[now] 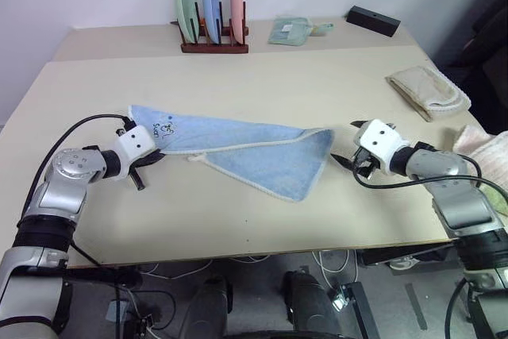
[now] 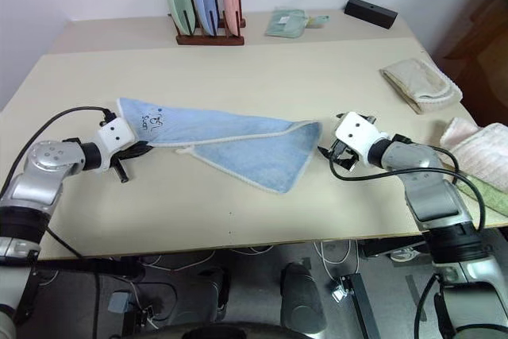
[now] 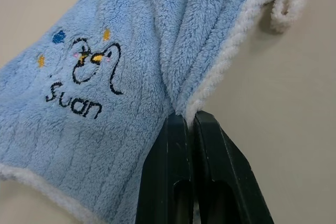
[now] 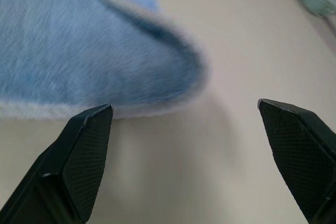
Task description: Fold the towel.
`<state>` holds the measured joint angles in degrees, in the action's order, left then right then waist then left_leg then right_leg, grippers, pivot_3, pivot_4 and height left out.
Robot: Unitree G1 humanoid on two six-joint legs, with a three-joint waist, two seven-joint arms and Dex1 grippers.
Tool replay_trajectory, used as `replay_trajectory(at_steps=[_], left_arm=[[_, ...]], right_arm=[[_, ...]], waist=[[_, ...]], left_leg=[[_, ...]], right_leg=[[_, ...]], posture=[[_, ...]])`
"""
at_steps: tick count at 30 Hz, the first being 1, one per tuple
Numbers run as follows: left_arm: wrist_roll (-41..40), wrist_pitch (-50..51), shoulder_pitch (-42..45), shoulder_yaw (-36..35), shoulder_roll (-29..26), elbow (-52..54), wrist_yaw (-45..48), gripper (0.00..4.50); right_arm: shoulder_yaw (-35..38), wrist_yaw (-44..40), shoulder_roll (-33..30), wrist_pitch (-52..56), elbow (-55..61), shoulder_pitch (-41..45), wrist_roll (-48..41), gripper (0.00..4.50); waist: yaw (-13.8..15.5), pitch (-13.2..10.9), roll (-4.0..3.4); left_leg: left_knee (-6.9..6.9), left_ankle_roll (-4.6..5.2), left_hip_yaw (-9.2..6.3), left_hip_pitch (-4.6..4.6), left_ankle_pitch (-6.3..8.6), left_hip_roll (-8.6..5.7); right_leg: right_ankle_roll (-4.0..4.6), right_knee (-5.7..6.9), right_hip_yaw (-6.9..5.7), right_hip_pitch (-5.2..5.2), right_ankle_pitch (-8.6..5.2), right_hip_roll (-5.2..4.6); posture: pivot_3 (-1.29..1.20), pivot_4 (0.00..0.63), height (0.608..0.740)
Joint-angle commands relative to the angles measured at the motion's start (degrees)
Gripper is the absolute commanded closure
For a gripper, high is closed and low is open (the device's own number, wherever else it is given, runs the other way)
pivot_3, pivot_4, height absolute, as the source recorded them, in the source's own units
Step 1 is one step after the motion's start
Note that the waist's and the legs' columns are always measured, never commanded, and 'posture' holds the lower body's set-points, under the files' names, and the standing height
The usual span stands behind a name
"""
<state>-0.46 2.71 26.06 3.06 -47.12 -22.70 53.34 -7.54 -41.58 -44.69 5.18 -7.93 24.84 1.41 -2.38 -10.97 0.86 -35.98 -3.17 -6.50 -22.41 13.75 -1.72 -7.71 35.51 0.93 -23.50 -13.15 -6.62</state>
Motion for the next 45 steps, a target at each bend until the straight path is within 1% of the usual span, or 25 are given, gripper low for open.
replay_trajectory(at_steps=[1, 6, 9, 11, 12, 13, 14, 15, 17, 19, 20, 23, 27, 31, 35, 36, 38, 42, 45], left_arm=[[-0.71, 1.8, -0.62, -1.79, -0.95, 3.56, -0.16, 4.45], [-0.84, 3.4, -1.6, -2.03, -0.73, 5.86, -0.33, 4.45], [-0.81, 3.87, -2.37, -2.19, -0.74, 6.88, -0.53, 4.45], [-0.83, 4.08, -2.91, -2.29, -0.75, 7.43, -0.68, 4.5], [-0.87, 4.25, -3.37, -2.36, -0.74, 7.91, -0.82, 4.5], [-0.93, 4.4, -3.73, -2.43, -0.74, 8.26, -0.93, 4.5], [-0.95, 4.5, -4.0, -2.52, -0.74, 8.5, -1.0, 4.5], [-0.96, 4.62, -4.22, -2.61, -0.74, 8.71, -1.09, 4.5], [-0.98, 4.89, -4.4, -2.79, -0.7, 8.77, -1.24, 4.5], [-1.07, 5.31, -4.55, -2.93, -0.68, 8.83, -1.1, 4.5], [-1.63, 6.32, -4.65, -3.1, -0.6, 8.94, -0.57, 4.5], [-2.73, 8.4, -4.82, -3.95, -0.42, 9.44, -0.75, 3.49], [0.06, 7.4, -6.08, -4.34, -2.66, 9.82, -2.7, 1.57], [1.33, 6.53, -8.58, -4.04, -5.18, 9.66, -2.62, 1.57], [1.25, 6.11, -8.77, -3.84, -5.21, 8.07, -3.19, 1.57], [1.39, 5.79, -8.42, -3.7, -5.05, 7.42, -3.38, 1.79], [1.64, 5.05, -7.93, -3.62, -4.89, 6.47, -3.79, 2.44], [2.38, 4.23, -6.34, -2.96, -4.95, 3.97, -4.13, 4.44], [3.46, 2.84, -5.05, -2.41, -5.17, 1.54, -4.72, 4.44]], right_arm=[[-2.45, -0.88, 1.84, -8.4, -8.72, 6.81, 3.7, 0.0], [-6.08, 0.0, 6.59, -17.88, -25.48, 17.9, 8.2, 0.0], [-7.06, -0.43, 8.32, -21.36, -32.38, 22.15, 9.73, 0.0], [-7.06, -1.38, 9.14, -22.45, -35.44, 24.06, 9.73, 0.51], [-7.14, -1.86, 9.32, -23.13, -36.83, 24.81, 9.88, 0.82], [-7.31, -2.18, 9.37, -23.9, -37.99, 25.4, 10.2, 1.23], [-7.41, -2.41, 9.37, -24.61, -39.03, 25.88, 10.52, 1.72], [-7.39, -2.58, 9.34, -25.15, -39.78, 26.17, 10.76, 2.32], [-7.19, -2.77, 9.25, -26.14, -40.74, 26.39, 11.11, 3.26], [-6.9, -3.0, 9.26, -26.74, -41.14, 26.43, 11.2, 4.38], [-6.75, -3.14, 9.29, -26.87, -41.06, 26.32, 11.15, 4.45], [-6.47, -3.12, 9.35, -27.06, -40.72, 25.9, 11.08, 4.5], [-6.26, -2.87, 9.46, -26.69, -39.84, 24.92, 10.91, 4.5], [-6.06, -2.66, 9.61, -26.15, -39.08, 24.46, 10.73, 4.5], [-5.96, -2.32, 9.84, -25.58, -38.01, 23.65, 10.6, 4.5], [-5.92, -2.23, 9.93, -25.37, -37.61, 23.36, 10.53, 4.5], [-5.81, -2.11, 10.03, -24.99, -36.93, 22.91, 10.39, 4.5], [-5.53, -1.79, 10.0, -24.35, -35.1, 21.85, 10.19, 4.5], [-5.23, -1.49, 9.69, -24.09, -34.12, 21.55, 10.18, 4.5]], waist=[[-0.06, -0.01, -0.01], [-0.21, -0.03, -0.03], [-0.12, -0.03, -0.03], [-0.09, -0.03, -0.03], [-0.09, -0.03, -0.03], [-0.15, -0.04, -0.03], [-0.15, -0.04, -0.04], [-0.17, -0.04, -0.04], [-0.2, -0.05, -0.05], [-0.21, -0.05, -0.06], [-0.24, -0.05, -0.06], [-0.27, -0.05, -0.06], [-0.26, -0.05, -0.06], [-0.6, -0.05, -0.07], [-0.75, -0.05, -0.08], [-0.79, -0.05, -0.08], [-0.91, -0.05, -0.09], [-0.99, -0.05, -0.09], [-0.97, -0.05, -0.09]], left_leg=[[0.0, 0.0, 0.0, 0.0, 0.0, 0.0], [0.05, -0.01, 0.0, 0.01, 0.0, 0.01], [0.09, -0.01, 0.0, -0.01, 0.0, 0.0], [0.09, -0.01, -0.01, -0.02, 0.0, -0.01], [0.09, -0.01, -0.01, -0.02, 0.0, -0.01], [0.09, -0.01, -0.01, -0.02, 0.0, -0.01], [0.09, -0.01, -0.01, -0.02, 0.0, -0.01], [0.1, -0.01, -0.01, -0.01, 0.0, -0.01], [0.1, -0.01, -0.01, -0.01, 0.0, -0.01], [0.1, -0.01, -0.01, -0.01, 0.0, -0.01], [0.1, -0.01, -0.02, 0.0, 0.0, -0.01], [0.11, -0.01, -0.01, 0.0, 0.0, 0.0], [0.11, -0.01, -0.01, 0.01, 0.0, -0.01], [0.16, -0.01, 0.0, 0.04, 0.0, 0.0], [0.16, -0.01, 0.0, 0.08, 0.0, 0.0], [0.16, -0.01, 0.0, 0.09, 0.0, 0.0], [0.15, -0.01, 0.0, 0.1, 0.0, 0.0], [0.11, -0.01, 0.0, 0.1, 0.0, 0.0], [0.09, -0.01, -0.01, 0.1, -0.01, 0.0]], right_leg=[[0.0, 0.0, 0.0, 0.0, 0.0, 0.0], [0.01, 0.01, 0.0, -0.05, 0.0, 0.02], [0.01, 0.0, 0.0, -0.07, 0.01, 0.01], [0.01, 0.0, 0.0, -0.07, 0.01, 0.01], [0.01, 0.0, 0.0, -0.06, 0.01, 0.01], [0.01, 0.0, 0.0, -0.06, 0.01, 0.01], [0.01, 0.0, 0.0, -0.06, 0.01, 0.01], [0.01, 0.0, 0.0, -0.06, 0.01, 0.01], [0.01, 0.01, 0.0, -0.07, 0.01, 0.01], [0.01, 0.01, 0.0, -0.07, 0.01, 0.01], [0.01, 0.02, 0.0, -0.07, 0.01, 0.01], [0.01, 0.04, 0.01, -0.08, 0.01, 0.01], [0.01, 0.05, 0.01, -0.08, 0.01, 0.01], [0.02, 0.08, 0.04, -0.11, 0.01, 0.01], [0.02, 0.17, 0.04, -0.11, 0.0, 0.02], [0.02, 0.19, 0.04, -0.11, 0.0, 0.02], [0.02, 0.25, 0.05, -0.13, 0.0, 0.02], [0.03, 0.44, 0.06, -0.18, 0.0, 0.02], [0.03, 0.48, 0.06, -0.19, -0.01, 0.02]], posture=[[0.0, 0.15, 0.74], [0.0, 0.15, 0.74], [0.0, 0.15, 0.74], [0.0, 0.15, 0.74], [0.0, 0.15, 0.74], [0.0, 0.15, 0.74], [0.0, 0.15, 0.74], [0.0, 0.15, 0.74], [0.0, 0.15, 0.74], [0.0, 0.15, 0.74], [0.0, 0.15, 0.74], [0.0, 0.15, 0.74], [0.0, 0.15, 0.74], [0.0, 0.15, 0.74], [0.0, 0.15, 0.74], [0.0, 0.15, 0.74], [0.0, 0.15, 0.74], [0.0, 0.15, 0.74], [0.0, 0.15, 0.74]])
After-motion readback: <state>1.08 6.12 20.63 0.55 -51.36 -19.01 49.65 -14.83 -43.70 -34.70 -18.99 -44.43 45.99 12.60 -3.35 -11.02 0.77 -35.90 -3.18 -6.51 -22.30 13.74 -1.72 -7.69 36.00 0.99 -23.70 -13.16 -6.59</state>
